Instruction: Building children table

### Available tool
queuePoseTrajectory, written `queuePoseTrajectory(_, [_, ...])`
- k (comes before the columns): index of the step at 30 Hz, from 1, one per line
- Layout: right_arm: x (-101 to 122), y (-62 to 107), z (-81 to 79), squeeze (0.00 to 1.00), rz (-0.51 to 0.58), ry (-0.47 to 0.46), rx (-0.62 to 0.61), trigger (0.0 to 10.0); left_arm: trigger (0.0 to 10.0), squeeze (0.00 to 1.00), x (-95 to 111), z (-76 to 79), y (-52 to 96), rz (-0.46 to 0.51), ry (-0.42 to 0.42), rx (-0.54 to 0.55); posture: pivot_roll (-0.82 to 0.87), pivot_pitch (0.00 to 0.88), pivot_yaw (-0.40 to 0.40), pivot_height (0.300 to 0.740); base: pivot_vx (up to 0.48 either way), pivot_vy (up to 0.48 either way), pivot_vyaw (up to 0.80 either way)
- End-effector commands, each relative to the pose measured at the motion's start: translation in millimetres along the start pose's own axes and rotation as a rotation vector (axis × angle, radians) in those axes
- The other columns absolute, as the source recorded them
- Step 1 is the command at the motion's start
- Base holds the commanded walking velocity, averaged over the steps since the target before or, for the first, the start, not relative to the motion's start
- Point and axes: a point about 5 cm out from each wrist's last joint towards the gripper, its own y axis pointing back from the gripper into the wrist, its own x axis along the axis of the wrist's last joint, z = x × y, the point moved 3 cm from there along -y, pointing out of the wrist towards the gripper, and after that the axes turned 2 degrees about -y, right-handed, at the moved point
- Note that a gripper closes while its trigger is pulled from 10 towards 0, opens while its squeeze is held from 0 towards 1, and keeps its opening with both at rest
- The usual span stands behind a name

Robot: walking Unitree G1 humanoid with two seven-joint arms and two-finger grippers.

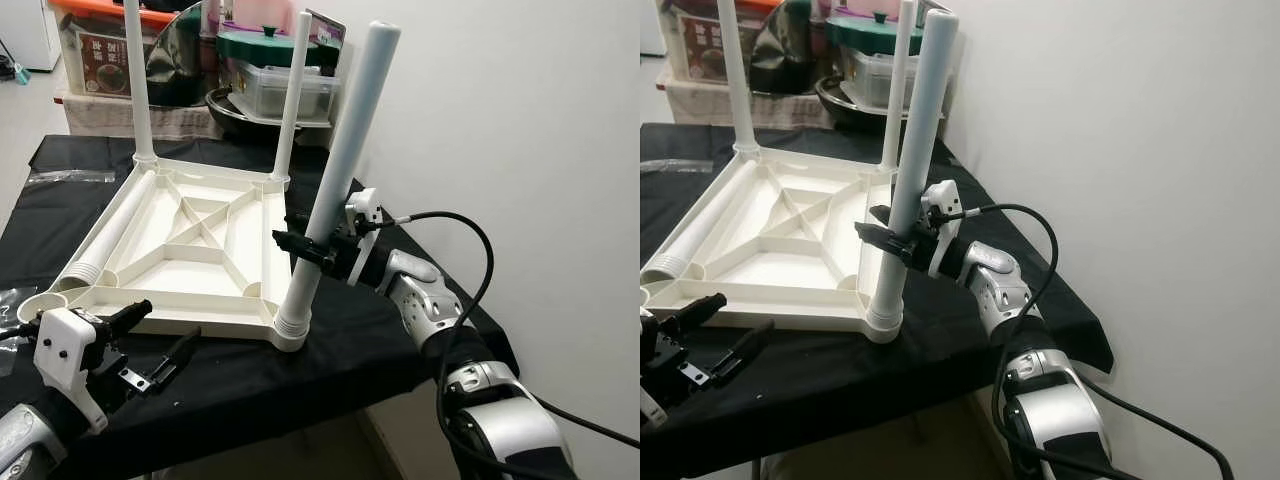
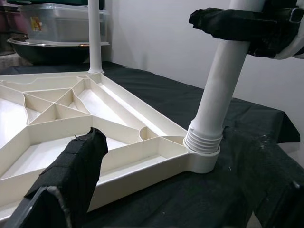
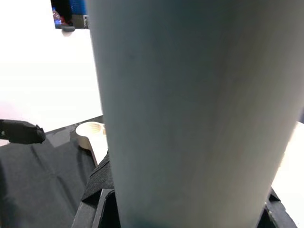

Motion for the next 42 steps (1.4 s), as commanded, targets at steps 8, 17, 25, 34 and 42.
queuePoseTrajectory(8, [-53.2,20.5,44.9,0.00,-0.300,-0.017,-0.581,0.0,10.0,0.00,0.8,1.3,0.8,0.004,0.006,0.003,0.18,0.000,-0.208,0.740,0.000,0.000,0.00])
queuePoseTrajectory(17, [-77.6,82.2,71.5,0.00,-0.150,-0.284,-1.341,0.0,10.0,0.00,-1.2,1.4,-0.8,0.008,0.015,0.012,0.17,0.000,-0.190,0.740,0.000,0.000,0.00])
queuePoseTrajectory(25, [-104.6,77.1,55.4,0.00,-0.185,-0.358,-1.336,0.0,10.0,0.00,-2.5,-1.0,-5.7,0.013,0.016,0.009,0.16,0.000,-0.189,0.740,0.000,0.000,0.00])
queuePoseTrajectory(34, [-103.9,74.2,52.1,0.00,-0.215,-0.315,-1.425,0.0,10.0,0.00,-3.2,1.6,-8.2,0.018,0.023,0.006,0.16,0.000,-0.185,0.740,0.000,0.000,0.00])
queuePoseTrajectory(42, [-102.9,73.5,52.2,0.00,-0.234,-0.294,-1.432,0.0,10.0,0.00,-2.5,0.8,-8.8,0.019,0.020,0.005,0.15,0.000,-0.183,0.740,0.000,0.000,0.00])
